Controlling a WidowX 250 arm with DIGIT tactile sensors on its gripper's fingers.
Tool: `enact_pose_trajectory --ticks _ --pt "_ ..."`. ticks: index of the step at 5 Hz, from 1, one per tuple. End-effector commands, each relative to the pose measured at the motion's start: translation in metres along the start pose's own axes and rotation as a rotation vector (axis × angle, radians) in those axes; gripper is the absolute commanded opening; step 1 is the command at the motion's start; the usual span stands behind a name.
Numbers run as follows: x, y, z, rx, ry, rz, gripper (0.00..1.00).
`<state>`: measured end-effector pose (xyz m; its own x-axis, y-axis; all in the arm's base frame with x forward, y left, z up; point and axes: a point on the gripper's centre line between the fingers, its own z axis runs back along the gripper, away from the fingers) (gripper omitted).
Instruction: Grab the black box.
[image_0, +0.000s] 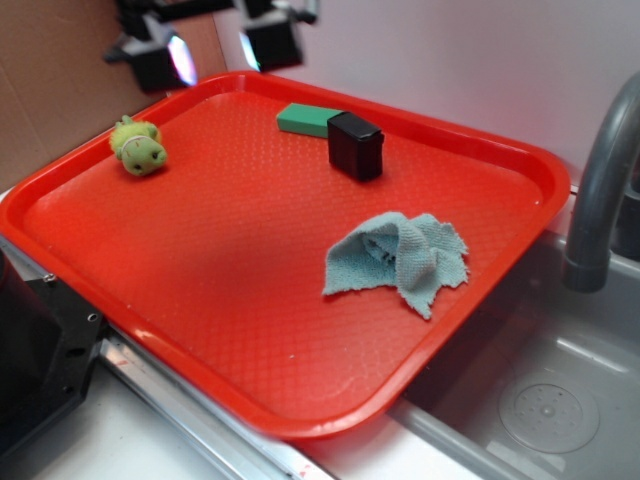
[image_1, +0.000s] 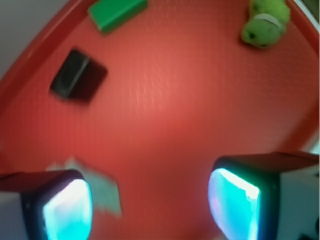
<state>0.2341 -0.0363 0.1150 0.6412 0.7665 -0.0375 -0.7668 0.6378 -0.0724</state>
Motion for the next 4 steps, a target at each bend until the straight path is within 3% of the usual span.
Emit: enact_pose_trajectory --ticks 1,3,4 --pt "0.037 -0.052 -0.024 -0.089 -0.13 0.165 1.0" --pt "0.055 -0.059 -0.04 -0.08 -0.192 0.203 1.0" --pt "0.067 -0.058 -0.051 -0.015 -0.198 0.226 1.0"
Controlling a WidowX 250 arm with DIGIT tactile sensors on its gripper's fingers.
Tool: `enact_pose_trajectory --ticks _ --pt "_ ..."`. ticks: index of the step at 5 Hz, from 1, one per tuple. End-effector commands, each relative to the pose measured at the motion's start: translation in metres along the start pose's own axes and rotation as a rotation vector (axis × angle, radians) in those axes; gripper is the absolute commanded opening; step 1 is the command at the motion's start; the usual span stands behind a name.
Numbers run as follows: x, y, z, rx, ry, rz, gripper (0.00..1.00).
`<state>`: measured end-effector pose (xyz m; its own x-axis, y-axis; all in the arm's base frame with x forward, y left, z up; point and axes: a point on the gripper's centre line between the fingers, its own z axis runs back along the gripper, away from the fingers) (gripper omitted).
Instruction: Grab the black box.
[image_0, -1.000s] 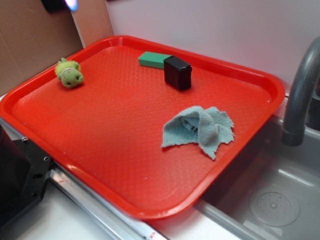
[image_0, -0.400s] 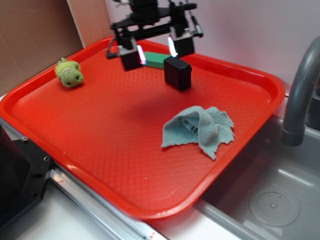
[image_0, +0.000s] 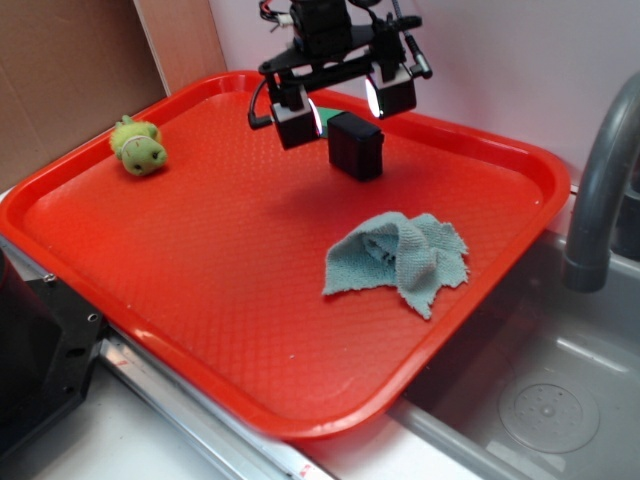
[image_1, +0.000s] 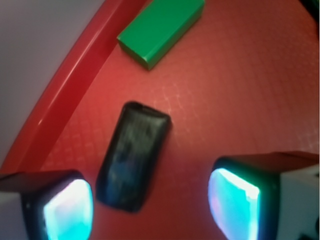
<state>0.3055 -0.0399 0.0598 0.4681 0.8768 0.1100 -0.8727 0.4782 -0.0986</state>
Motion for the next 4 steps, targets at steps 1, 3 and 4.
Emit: enact_pose_trajectory --ticks 1,3,4 --pt "0.026 -0.006 -0.012 0.044 -0.021 0.044 1.0" --pt "0.028 0.0 -0.023 0.099 0.039 0.055 0.0" --pt "0.022 0.009 -0.019 0.143 0.076 -0.006 0.0"
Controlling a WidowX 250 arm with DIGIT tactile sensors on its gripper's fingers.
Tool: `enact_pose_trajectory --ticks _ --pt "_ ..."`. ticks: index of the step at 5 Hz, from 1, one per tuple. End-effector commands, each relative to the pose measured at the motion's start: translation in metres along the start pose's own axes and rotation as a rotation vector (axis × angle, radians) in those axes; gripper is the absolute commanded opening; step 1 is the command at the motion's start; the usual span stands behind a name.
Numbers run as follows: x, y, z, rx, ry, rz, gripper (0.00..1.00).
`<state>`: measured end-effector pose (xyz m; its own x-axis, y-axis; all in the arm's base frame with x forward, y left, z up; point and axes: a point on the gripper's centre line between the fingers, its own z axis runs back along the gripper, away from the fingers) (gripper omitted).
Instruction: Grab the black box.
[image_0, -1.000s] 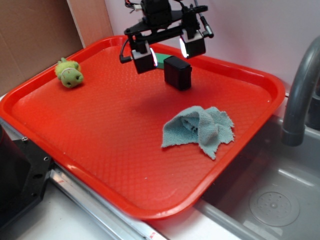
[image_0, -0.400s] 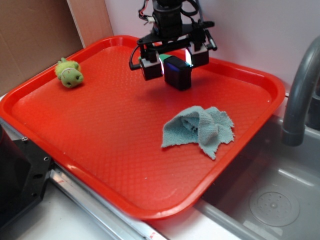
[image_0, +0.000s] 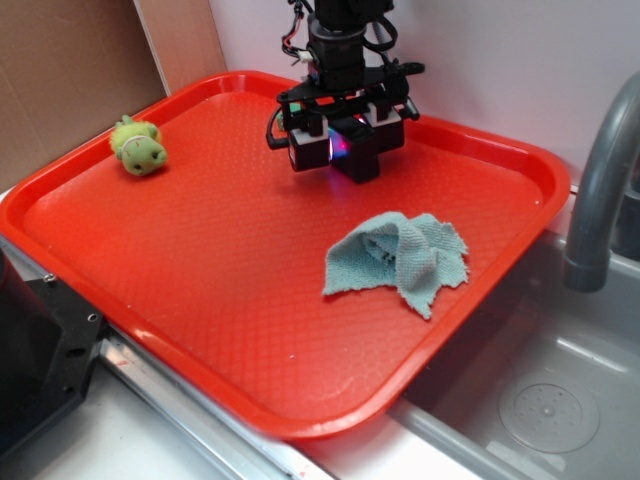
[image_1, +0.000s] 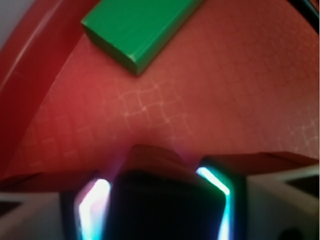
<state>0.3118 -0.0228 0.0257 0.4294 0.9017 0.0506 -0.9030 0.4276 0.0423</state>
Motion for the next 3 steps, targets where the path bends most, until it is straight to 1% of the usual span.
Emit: enact_pose_trajectory --ticks 1,2,3 --pt "-0.007 0.041 0.064 -0.124 0.097 -0.308 0.0" --pt "-0.01 0.079 0.106 -0.11 0.005 -0.557 0.0" --pt "-0.003 0.123 0.152 -0.159 -0.136 -0.799 0.0"
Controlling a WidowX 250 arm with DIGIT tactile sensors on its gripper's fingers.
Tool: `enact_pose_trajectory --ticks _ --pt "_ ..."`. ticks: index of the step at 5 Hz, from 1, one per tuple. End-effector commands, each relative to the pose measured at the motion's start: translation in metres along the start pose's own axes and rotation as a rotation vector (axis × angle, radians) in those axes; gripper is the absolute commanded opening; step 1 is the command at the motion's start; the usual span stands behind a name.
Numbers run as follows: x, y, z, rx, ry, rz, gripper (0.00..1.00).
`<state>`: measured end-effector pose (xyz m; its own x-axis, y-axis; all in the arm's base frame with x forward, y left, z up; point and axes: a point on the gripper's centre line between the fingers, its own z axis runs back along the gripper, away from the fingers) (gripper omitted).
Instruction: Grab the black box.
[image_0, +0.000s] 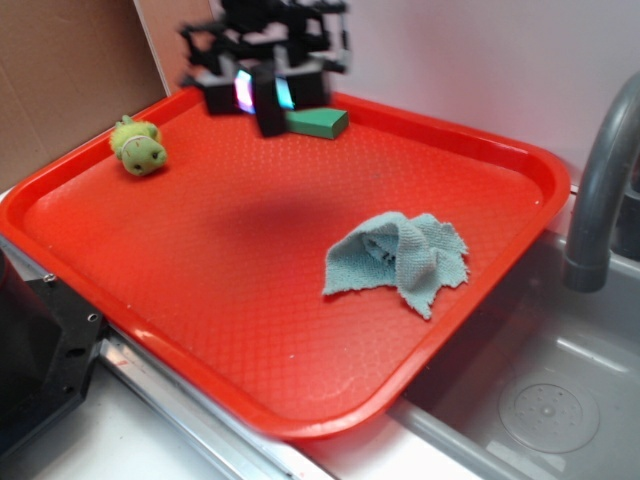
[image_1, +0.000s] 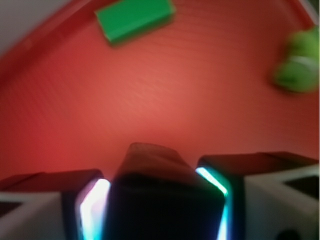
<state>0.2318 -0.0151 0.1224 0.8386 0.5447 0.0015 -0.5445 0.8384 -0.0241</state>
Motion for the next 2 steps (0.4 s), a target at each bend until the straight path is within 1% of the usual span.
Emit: enact_pose_trajectory --ticks 1,2 --pt "-0.002 0.059 0.093 -0.052 -0.246 -0.39 0.0" --pt "0.009 0.052 0.094 -0.053 -0.221 -0.4 0.0"
